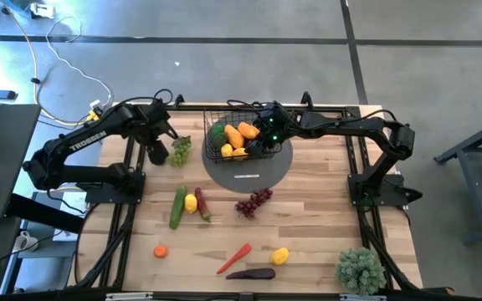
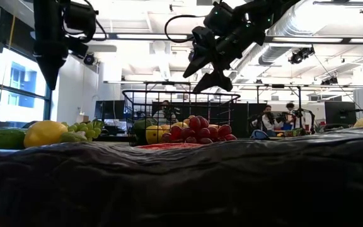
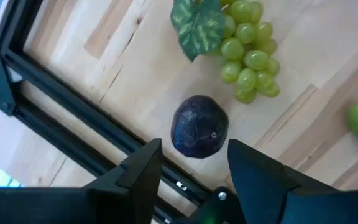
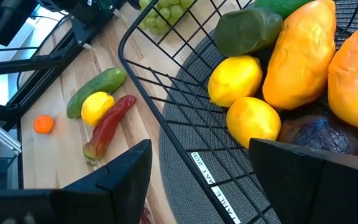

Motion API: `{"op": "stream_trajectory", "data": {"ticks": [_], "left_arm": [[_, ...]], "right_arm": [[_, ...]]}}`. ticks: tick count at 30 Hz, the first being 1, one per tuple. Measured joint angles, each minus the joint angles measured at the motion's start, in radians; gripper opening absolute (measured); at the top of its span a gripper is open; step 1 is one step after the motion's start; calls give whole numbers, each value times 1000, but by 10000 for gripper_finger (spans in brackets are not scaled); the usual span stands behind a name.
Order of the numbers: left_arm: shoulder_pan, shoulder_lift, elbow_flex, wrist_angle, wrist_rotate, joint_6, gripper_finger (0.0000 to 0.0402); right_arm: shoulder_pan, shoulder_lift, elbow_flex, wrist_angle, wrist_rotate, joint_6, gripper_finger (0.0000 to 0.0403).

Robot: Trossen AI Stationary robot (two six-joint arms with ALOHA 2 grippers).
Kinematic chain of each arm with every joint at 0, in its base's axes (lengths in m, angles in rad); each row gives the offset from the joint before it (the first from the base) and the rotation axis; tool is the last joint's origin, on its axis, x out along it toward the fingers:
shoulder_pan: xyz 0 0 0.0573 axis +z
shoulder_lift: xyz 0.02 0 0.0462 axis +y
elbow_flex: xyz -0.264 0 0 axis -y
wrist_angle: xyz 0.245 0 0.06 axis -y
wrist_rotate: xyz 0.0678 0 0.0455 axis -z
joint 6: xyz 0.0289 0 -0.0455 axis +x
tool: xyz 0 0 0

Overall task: Build produce basket
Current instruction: Put the plum into the wire basket

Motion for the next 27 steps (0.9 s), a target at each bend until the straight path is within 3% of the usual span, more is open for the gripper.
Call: {"op": "stream_trajectory", "data": {"ticks": [8, 14, 21, 27], "left_arm": [[40, 51, -3, -43, -6, 2, 273], [41, 85, -83, -29, 20, -43, 334], [38, 94, -126, 11, 29, -59, 369], [38, 143, -126, 14, 11, -64, 377]], "right_arm": [[0, 0, 0, 0, 1, -1, 250], [0, 0, 0, 0, 1, 0, 250], [0, 0, 0, 0, 1, -1, 250], [0, 0, 0, 0, 1, 0, 250]]}}
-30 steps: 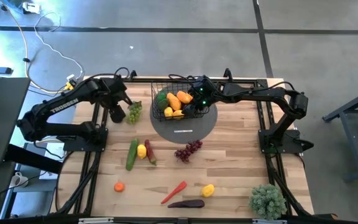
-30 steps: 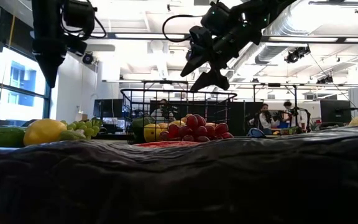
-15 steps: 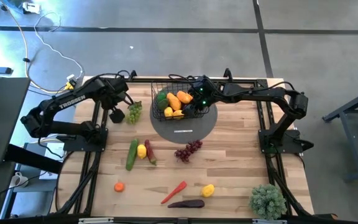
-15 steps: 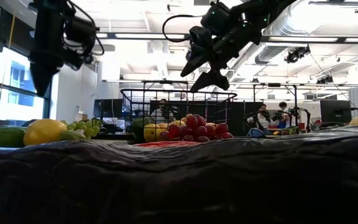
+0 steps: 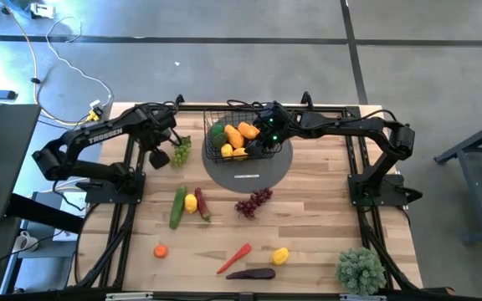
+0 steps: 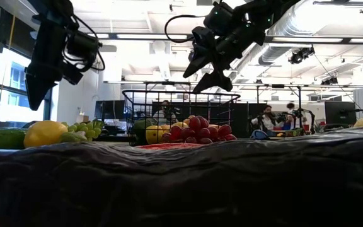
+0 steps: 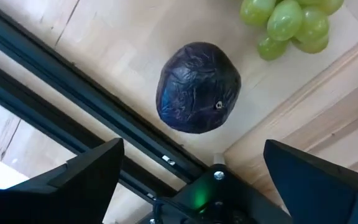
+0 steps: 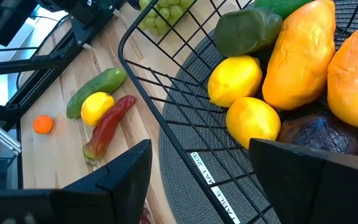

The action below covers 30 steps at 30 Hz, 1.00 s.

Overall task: Build produce basket
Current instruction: Put the plum into the wire basket

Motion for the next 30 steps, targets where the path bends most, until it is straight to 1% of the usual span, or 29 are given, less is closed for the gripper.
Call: {"op": "stream_trajectory", "data": {"ticks": [5, 11, 17, 30], "left_arm": [[0, 52, -10, 53, 0, 3, 377], [0, 114, -17, 67, 2, 3, 377], [0, 168, -17, 116, 1, 3, 377], [0, 282, -36, 145, 0, -4, 377]], "right_arm": [[0, 0, 0, 0, 0, 0, 250], [0, 0, 0, 0, 0, -1, 250], [0, 0, 0, 0, 1, 0, 250], [0, 0, 0, 0, 1, 0, 250]]}}
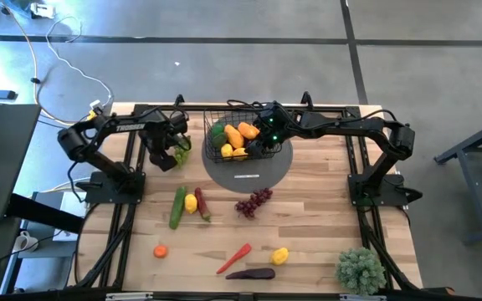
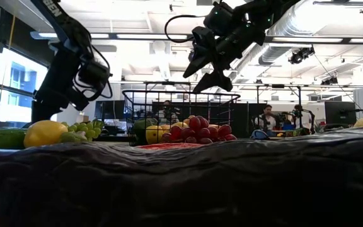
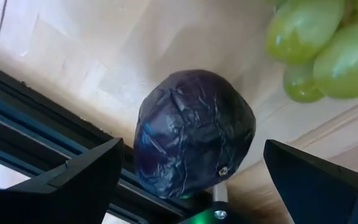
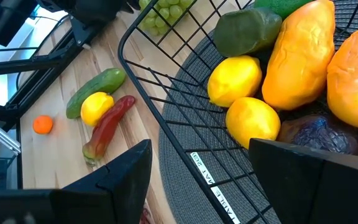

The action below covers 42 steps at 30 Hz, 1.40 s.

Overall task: Build produce basket
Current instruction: Put the plum into the wire basket

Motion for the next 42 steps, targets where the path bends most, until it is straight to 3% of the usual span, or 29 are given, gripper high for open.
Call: {"op": "stream_trajectory", "data": {"ticks": [7, 19, 28, 42], "left_arm": [[0, 29, 0, 43, 2, 0, 360], [0, 31, 0, 51, 16, 0, 229], [-1, -33, 0, 47, 19, -4, 220], [-37, -313, 0, 48, 105, -101, 219]], "right_arm": [[0, 0, 0, 0, 0, -1, 250], [0, 0, 0, 0, 0, 0, 250], [0, 0, 0, 0, 0, 0, 250], [0, 0, 0, 0, 0, 0, 250]]}}
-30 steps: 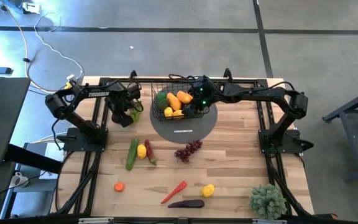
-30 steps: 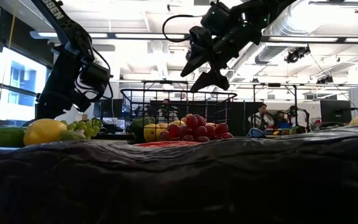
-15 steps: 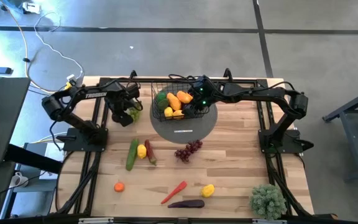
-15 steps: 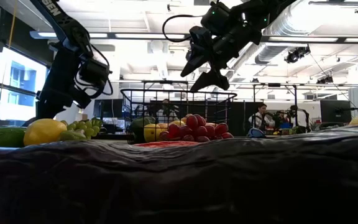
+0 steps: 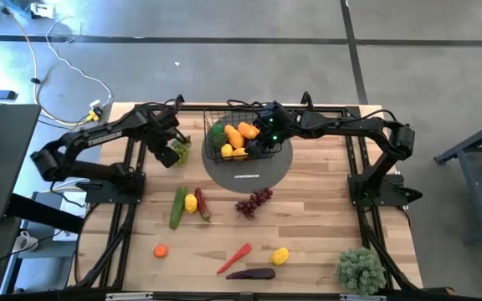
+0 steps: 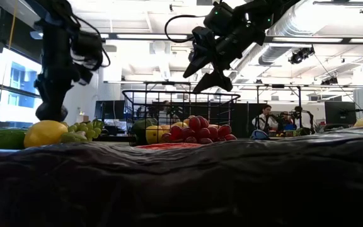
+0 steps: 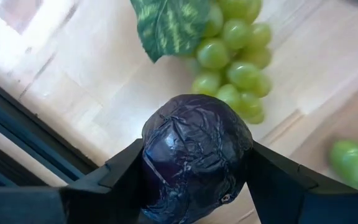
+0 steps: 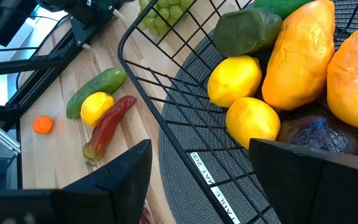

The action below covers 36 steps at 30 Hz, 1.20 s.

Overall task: Build produce basket
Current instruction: Put the plum into the wire basket

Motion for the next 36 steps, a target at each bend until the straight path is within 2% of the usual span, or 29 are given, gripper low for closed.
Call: {"op": "stream_trajectory", "data": {"ticks": [8, 16, 22, 31, 36], "left_arm": [[-66, -139, 0, 2, 1, -114, 219], [-133, -207, 1, 48, 28, -271, 219], [-185, -221, 1, 193, 49, -370, 219], [-227, -220, 1, 476, 48, -389, 219], [-230, -220, 1, 643, 41, -369, 219]], "right_arm": [[0, 0, 0, 0, 0, 0, 250], [0, 0, 0, 18, 20, -19, 250], [0, 0, 0, 30, 124, 2, 250], [0, 0, 0, 36, 241, 50, 250], [-1, 0, 0, 129, 240, 45, 250]]}}
